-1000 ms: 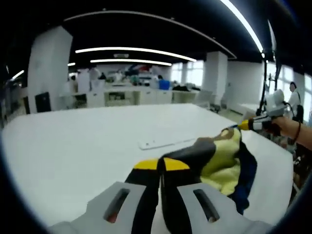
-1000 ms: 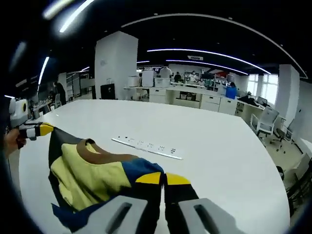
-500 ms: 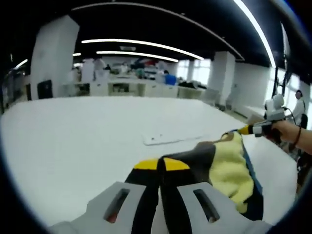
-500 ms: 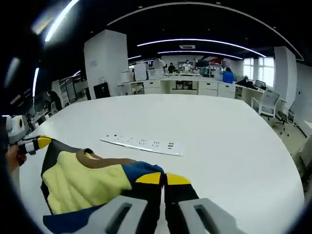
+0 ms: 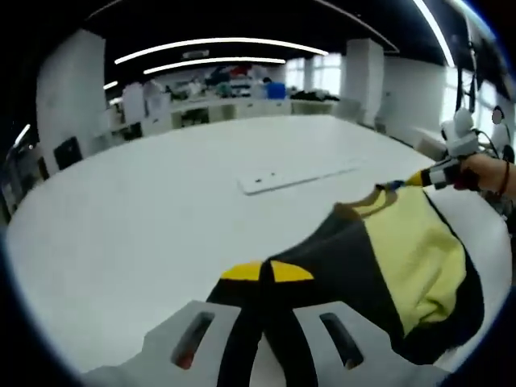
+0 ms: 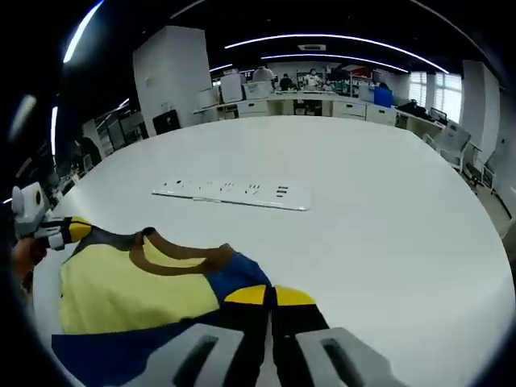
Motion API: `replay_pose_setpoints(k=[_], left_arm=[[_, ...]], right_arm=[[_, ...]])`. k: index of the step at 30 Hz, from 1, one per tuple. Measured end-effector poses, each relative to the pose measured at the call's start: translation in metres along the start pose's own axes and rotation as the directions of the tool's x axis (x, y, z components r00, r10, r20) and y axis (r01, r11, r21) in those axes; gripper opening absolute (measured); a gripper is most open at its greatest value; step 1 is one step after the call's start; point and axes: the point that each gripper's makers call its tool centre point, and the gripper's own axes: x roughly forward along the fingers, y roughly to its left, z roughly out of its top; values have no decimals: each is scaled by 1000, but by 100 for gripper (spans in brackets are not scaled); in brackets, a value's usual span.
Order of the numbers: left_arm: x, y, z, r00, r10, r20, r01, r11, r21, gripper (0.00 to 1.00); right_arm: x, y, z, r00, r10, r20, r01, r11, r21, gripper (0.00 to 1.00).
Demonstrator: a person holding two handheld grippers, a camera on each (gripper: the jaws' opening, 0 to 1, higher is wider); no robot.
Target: Fold the garment on the visible template until the final outline fits inside the template.
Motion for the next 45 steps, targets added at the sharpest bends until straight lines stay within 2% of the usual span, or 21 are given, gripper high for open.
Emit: replay_pose_setpoints(k=[10, 13, 14, 16, 18, 21, 26, 28, 30, 36, 38, 42, 45], left_arm=[[9, 4, -1, 1000, 20, -14, -20, 1000, 7, 0], [10, 6, -1, 1000, 25, -17, -25, 1000, -2, 0], [8, 4, 0, 1000, 21, -19, -22, 999, -40, 0], [6, 6, 2, 1000, 24, -15, -25, 999, -40, 3], [3, 7, 8, 1000, 25, 8, -25, 998, -60, 10], [-4, 9, 16, 999, 28, 41, -21, 989, -144, 19], [-19, 12, 30, 996, 40, 79, -30, 992, -121, 28], [-28, 12, 35, 995, 38, 96, -25, 990, -138, 33], [-37, 11, 39, 993, 28, 113, -13, 990, -139, 35], [-56, 2, 40, 993, -13, 115, 24, 995, -101, 45], [-61, -1, 38, 994, -28, 110, 37, 996, -81, 48], [-69, -9, 31, 994, -50, 95, 57, 996, -69, 55], [-77, -15, 25, 993, -62, 96, 67, 997, -48, 58]], right_arm=[[6, 0, 1, 1000, -23, -2, 23, 999, 38, 0], [6, 0, 1, 1000, -21, -6, 21, 999, 37, 0], [6, 0, 0, 1000, -22, -10, 23, 998, 52, 0], [4, 1, 2, 1000, -20, -2, 20, 996, 87, 0], [-1, 4, 5, 1000, -17, 3, 17, 995, 100, 5], [-13, 14, 12, 1000, -6, 25, 4, 994, 111, 19], [-33, 36, 19, 998, 57, 38, -60, 994, 89, 39], [-41, 44, 18, 996, 81, 29, -84, 992, 95, 43], [-51, 57, 14, 993, 117, 6, -118, 991, 66, 46], [-78, 93, 12, 978, 207, 6, -207, 977, 39, 66], [-86, 100, 10, 976, 217, -3, -217, 976, 26, 71], [-99, 116, 10, 964, 266, 1, -266, 964, 17, 79], [-111, 130, 6, 957, 291, -6, -291, 956, -26, 83]])
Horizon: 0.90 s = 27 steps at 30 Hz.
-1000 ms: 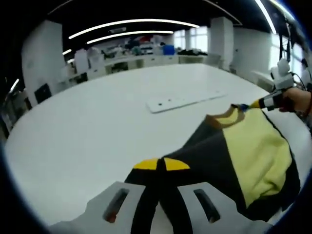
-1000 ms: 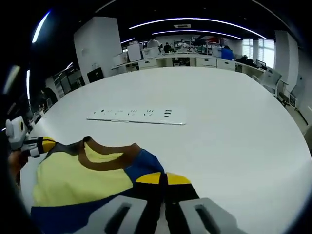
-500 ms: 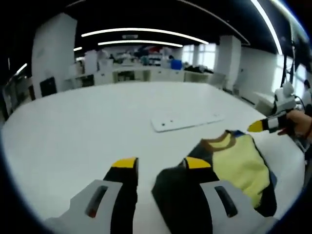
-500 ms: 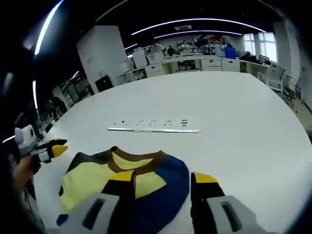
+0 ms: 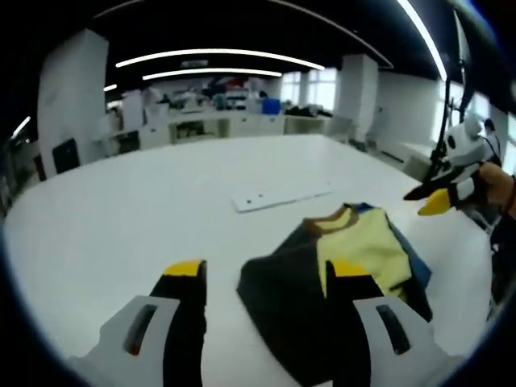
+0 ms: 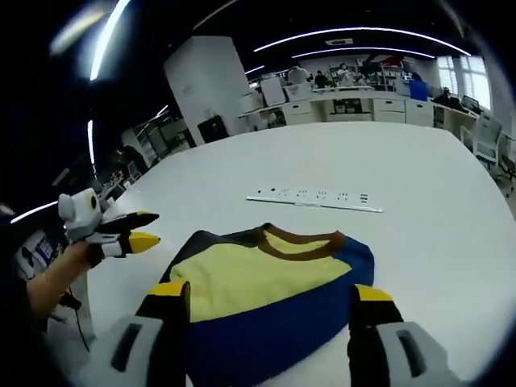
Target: Fold the garment on the visible template until the final outline fits inside the template.
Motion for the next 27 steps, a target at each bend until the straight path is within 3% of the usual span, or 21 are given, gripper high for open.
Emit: replay_pose_setpoints(k=[4, 9, 19, 27], left_arm=[[-7, -8, -13, 999, -18, -29, 19, 1000, 21, 61], [-18, -13, -23, 999, -23, -25, 24, 999, 45, 59], [-32, -9, -52, 998, -20, -58, 20, 1000, 12, 54], [-37, -15, -77, 995, -13, -102, 15, 1000, 19, 48]], right_arm=[[-6, 22, -9, 1000, 26, -17, -27, 997, -76, 84], [-11, 47, -17, 998, 62, -10, -63, 988, -138, 82], [-16, 74, -44, 992, 121, -25, -123, 976, -178, 79], [-16, 91, -76, 988, 139, -63, -151, 949, -277, 71]])
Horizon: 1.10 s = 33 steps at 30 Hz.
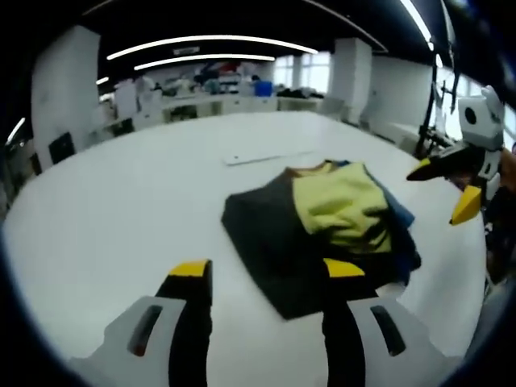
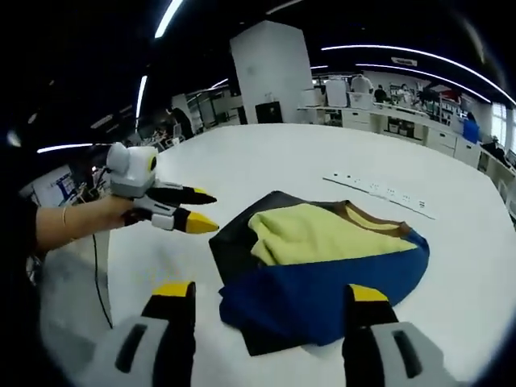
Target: Fold the garment on the visible template until the final outline fits inside the template.
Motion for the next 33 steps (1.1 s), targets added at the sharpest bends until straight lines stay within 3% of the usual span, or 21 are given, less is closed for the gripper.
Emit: replay_pose_setpoints(k=[8, 16, 19, 21, 27, 30, 33], left_arm=[[4, -3, -22, 999, 13, -38, -13, 1000, 6, 37], [9, -9, -33, 998, 15, -56, -15, 1000, -3, 27], [11, -10, -43, 993, 27, -111, -25, 999, 20, 16], [12, -12, -37, 997, 21, -72, -20, 1000, 11, 13], [13, -11, -38, 996, 31, -82, -31, 1000, 8, 5], [13, -10, -38, 995, 40, -86, -39, 999, 10, 0], [13, -8, -38, 996, 36, -87, -41, 998, -47, 0]], right_arm=[[15, 19, -22, 1000, 18, -12, -18, 999, -27, 53], [32, 22, -33, 1000, -4, 7, 5, 999, -47, 31], [35, 17, -37, 1000, -30, 1, 30, 998, -50, 25], [37, 16, -37, 999, -34, 4, 34, 998, -50, 19], [40, 8, -38, 999, -49, 10, 50, 997, -59, 0], [37, 5, -36, 998, -52, 25, 53, 998, -35, 0], [28, -1, -31, 997, -70, 44, 72, 996, -44, 0]])
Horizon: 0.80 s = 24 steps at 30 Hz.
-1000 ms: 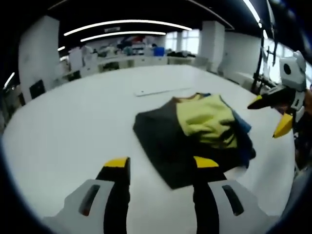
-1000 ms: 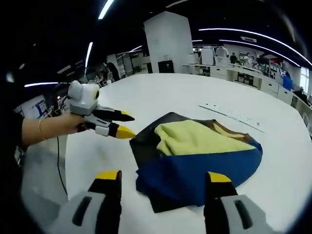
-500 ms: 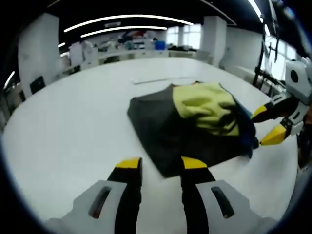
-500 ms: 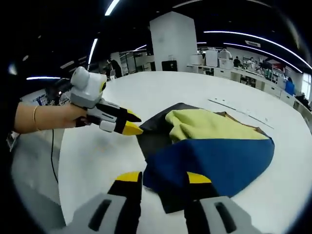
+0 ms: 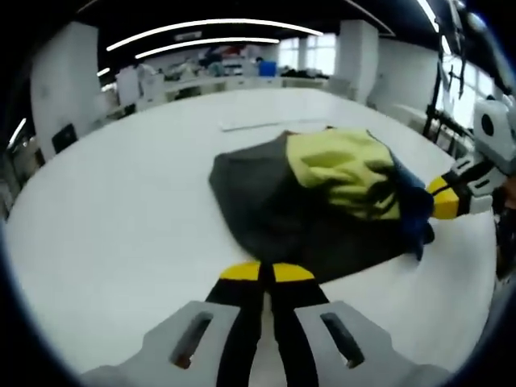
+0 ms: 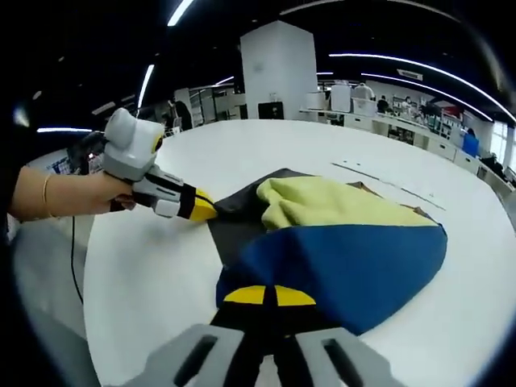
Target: Fold the garment on the visible template until the final outline fits inside the template.
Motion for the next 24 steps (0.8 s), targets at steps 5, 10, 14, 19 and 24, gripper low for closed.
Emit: replay_pose_setpoints(k=[5, 10, 14, 19, 24], left_arm=[[-4, 5, 7, 1000, -1, 18, 1, 1000, 10, 0], [-8, 11, 18, 999, 3, 45, -3, 1000, -15, 0], [-12, 16, 25, 998, 17, 60, -16, 1000, -19, 0], [-17, 22, 31, 997, 42, 65, -42, 999, -1, 0], [-22, 28, 32, 995, 72, 67, -72, 997, 4, 0]], right_arm=[[-20, -23, 4, 998, -59, 23, 58, 998, 7, 0], [-40, -50, 5, 989, -146, 36, 144, 988, 49, 0], [-60, -77, 4, 973, -230, 37, 226, 971, 73, 0], [-87, -121, -5, 936, -353, 8, 349, 928, 129, 0], [-112, -157, -18, 902, -431, -25, 427, 882, 199, 0]])
